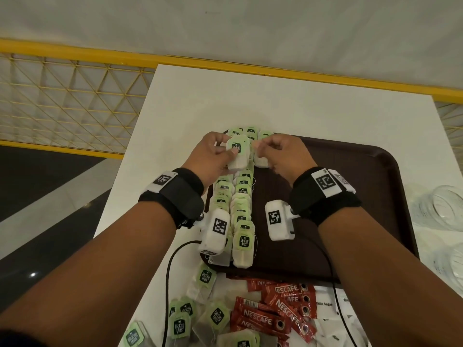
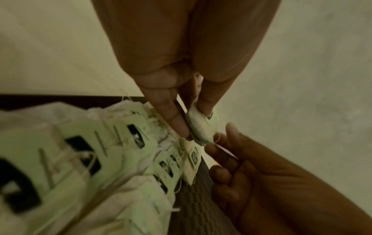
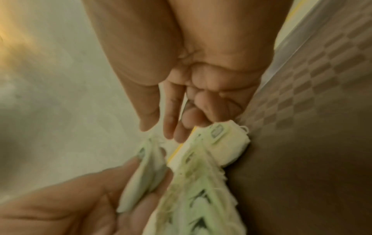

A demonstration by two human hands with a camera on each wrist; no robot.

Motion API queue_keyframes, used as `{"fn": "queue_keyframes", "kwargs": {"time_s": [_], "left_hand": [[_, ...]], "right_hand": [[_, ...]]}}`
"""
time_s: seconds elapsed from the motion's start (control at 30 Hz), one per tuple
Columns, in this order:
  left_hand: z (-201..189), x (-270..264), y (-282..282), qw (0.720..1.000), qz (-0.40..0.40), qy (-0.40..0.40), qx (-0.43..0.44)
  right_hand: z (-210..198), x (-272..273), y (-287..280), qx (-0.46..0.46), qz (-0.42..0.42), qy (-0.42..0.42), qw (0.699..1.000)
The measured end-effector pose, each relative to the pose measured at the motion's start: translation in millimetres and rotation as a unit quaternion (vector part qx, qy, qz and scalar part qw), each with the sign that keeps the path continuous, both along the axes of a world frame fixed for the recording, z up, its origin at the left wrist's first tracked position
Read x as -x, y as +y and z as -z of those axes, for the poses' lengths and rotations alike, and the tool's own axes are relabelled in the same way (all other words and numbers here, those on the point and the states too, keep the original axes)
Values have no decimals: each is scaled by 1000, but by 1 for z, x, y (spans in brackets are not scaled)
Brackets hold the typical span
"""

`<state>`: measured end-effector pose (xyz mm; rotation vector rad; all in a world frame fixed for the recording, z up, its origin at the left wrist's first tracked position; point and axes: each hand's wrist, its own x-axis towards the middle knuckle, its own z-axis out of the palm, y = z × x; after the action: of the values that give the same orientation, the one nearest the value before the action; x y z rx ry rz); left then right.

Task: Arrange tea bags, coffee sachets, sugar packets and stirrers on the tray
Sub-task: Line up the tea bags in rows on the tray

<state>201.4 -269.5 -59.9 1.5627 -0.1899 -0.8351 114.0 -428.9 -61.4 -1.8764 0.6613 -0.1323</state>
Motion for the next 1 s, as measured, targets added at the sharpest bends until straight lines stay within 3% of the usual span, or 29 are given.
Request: {"fn": "queue_keyframes", "kwargs": {"time_s": [0.1, 0.3, 0.5, 0.7, 0.8, 0.87, 1.0], "left_hand": [[0, 3, -3, 1000, 4, -11, -1], [2, -1, 4, 1000, -19, -25, -5], [5, -5, 14, 998, -25, -51, -15], [3, 0, 16, 991, -9, -113, -65], [0, 2, 17, 992, -10, -107, -65], [-3, 4, 16, 994, -8, -92, -52], [-6, 8, 12, 995, 6, -94, -38]], "right_hand": [[-3, 0, 9, -42, -29, -9, 999], [11, 12, 2, -66, 52, 8, 996], [24, 20, -9, -5, 65, 86, 994], [33, 12, -12, 88, 88, 123, 985], [26, 16, -9, 135, 105, 106, 980], [14, 18, -2, 120, 71, 65, 988], [-10, 17, 23, -10, -46, 18, 999]]}}
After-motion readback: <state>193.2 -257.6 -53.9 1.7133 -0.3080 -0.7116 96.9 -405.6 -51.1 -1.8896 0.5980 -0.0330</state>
